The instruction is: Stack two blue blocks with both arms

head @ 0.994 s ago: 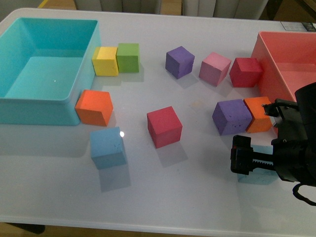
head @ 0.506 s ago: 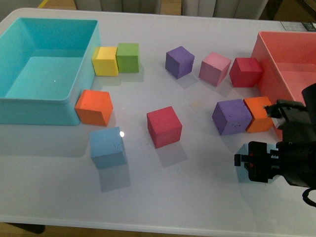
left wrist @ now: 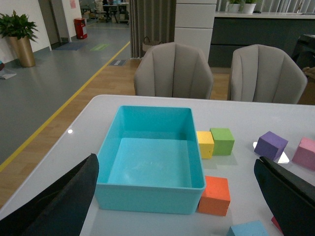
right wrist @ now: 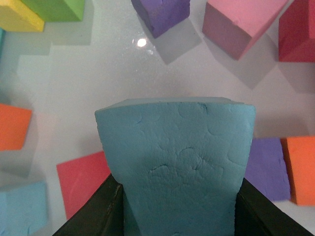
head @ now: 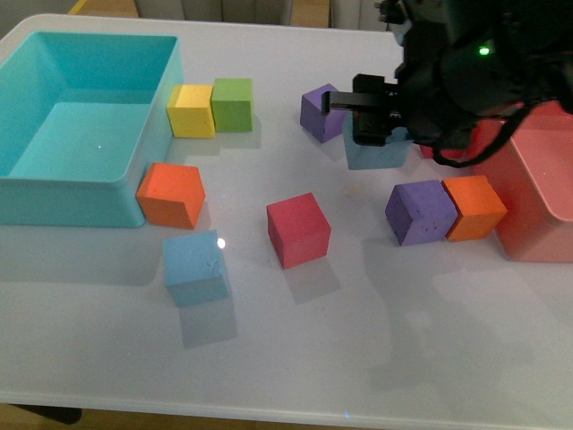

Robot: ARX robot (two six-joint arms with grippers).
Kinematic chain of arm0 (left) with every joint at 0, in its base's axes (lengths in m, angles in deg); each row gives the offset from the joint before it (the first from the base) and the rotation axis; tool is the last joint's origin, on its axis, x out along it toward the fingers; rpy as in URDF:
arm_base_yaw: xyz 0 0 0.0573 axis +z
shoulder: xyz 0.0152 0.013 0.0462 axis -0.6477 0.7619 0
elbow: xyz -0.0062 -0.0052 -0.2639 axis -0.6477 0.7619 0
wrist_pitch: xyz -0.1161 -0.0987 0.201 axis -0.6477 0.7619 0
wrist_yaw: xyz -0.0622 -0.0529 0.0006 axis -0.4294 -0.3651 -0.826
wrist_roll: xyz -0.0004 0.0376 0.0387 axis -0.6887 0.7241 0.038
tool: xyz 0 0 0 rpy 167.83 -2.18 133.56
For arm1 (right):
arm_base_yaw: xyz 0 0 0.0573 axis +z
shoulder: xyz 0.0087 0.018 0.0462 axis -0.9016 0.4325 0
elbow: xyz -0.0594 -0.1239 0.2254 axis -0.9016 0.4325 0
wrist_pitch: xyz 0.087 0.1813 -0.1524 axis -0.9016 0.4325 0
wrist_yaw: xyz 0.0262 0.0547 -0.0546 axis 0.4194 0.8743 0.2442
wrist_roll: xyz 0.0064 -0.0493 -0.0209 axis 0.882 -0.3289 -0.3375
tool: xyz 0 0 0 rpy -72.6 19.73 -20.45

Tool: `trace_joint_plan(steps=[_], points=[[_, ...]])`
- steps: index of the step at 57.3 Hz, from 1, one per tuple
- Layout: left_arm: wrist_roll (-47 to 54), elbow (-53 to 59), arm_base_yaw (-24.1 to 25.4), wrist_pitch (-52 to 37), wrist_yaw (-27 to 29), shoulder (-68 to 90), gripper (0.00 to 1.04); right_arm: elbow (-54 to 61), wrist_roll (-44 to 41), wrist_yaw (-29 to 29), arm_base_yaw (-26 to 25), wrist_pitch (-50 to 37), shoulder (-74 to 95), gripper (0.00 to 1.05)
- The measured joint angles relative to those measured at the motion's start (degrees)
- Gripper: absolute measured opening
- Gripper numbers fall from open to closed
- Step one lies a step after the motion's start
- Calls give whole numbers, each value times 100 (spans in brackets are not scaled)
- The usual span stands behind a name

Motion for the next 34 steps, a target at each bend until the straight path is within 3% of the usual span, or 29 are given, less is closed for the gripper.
trace_joint_plan(steps=[34], points=[[2,0,0,0,0,0,96,-2697,-70,-212,291,1248,2225,40]])
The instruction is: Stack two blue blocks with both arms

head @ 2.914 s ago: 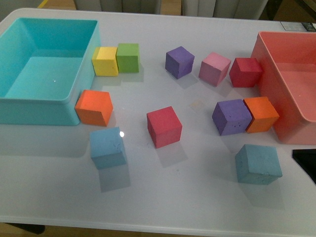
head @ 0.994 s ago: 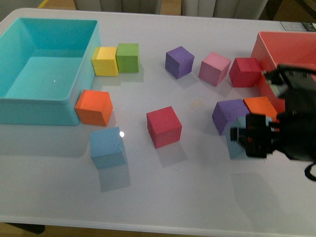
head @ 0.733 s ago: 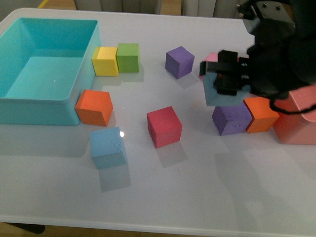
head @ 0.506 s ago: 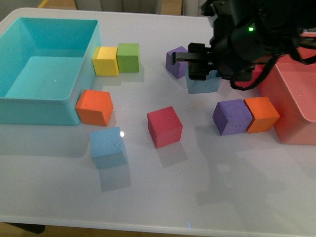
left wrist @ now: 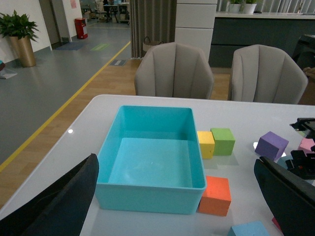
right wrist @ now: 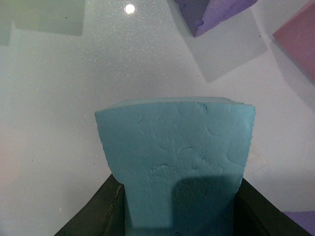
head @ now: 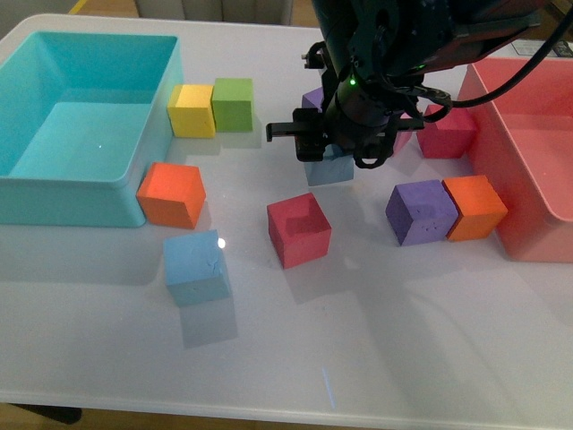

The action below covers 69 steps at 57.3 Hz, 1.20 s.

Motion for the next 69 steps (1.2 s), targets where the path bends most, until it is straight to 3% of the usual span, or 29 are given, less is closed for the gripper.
trace_joint_plan(steps=[25,37,45,69], points=[[0,0,0,0,0,0,96,-236,-4,-35,0,149,372,41],[-2,0,0,0,0,0,96,-219,-52,-42,4,107,372,71],[0,0,0,0,0,0,96,17,-114,2,-9,-109,293,97],[-2,0,0,0,0,0,96,1067,-273,319,-229,-898,-955,96]])
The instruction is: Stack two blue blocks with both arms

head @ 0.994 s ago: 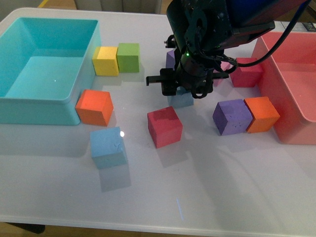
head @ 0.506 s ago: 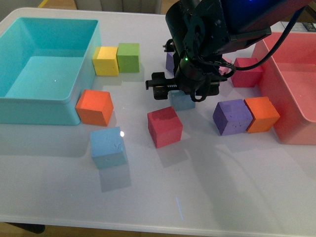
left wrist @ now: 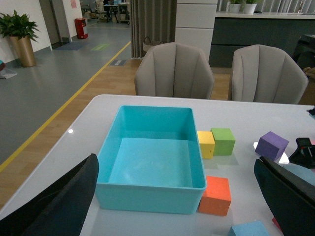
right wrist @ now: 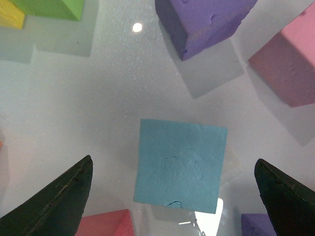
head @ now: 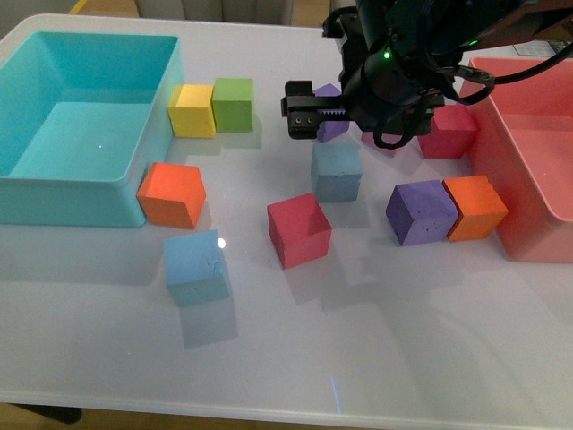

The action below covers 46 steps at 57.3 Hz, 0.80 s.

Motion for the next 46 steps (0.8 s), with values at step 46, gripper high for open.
trace_joint_plan(steps=[46], points=[[0,0,0,0,7,0,96,5515,-855,-911,-732,-5088,-4763,67]])
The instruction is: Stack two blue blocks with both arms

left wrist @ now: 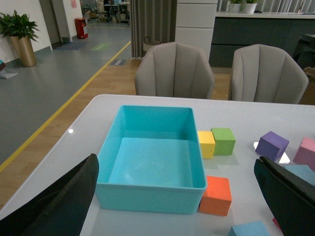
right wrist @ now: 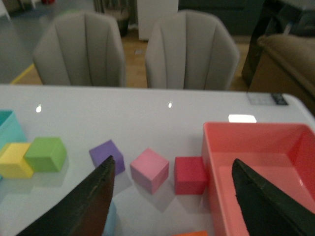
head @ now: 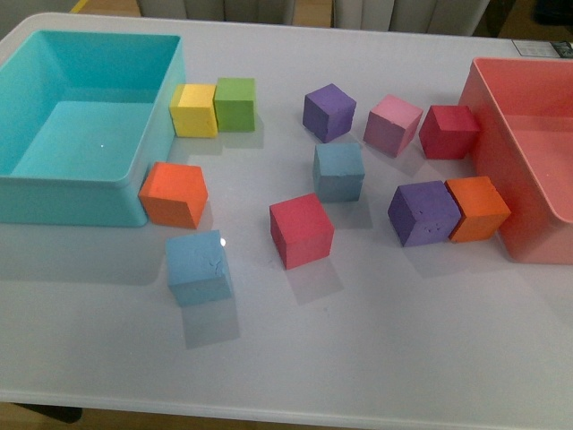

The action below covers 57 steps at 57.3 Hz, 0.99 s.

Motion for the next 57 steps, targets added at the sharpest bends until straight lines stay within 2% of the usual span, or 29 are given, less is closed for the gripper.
trace_joint_plan(steps=[7,16,21,39,41,46,57], points=[[2,0,0,0,2,0,96,662,-70,212,-264,-553,-629,46],[2,0,0,0,-7,0,96,1416,-98,518,-610,-540,-1285,14],[2,0,0,0,-4,0,96,1670,-116,656,-719,-479,-1604,2],[0,0,0,0,-7,0,96,2385,-120,1025,-1110,92,-2892,2],[0,0,0,0,-7,0,96,2520,-120,1069,-1154,-83,-2938,2],[2,0,0,0,-4,-2,96,2732,-122,1508,-1478,-20,-3119,2],[0,0,0,0,-7,-2,96,2889,-122,1532,-1633,662,-3960,2]])
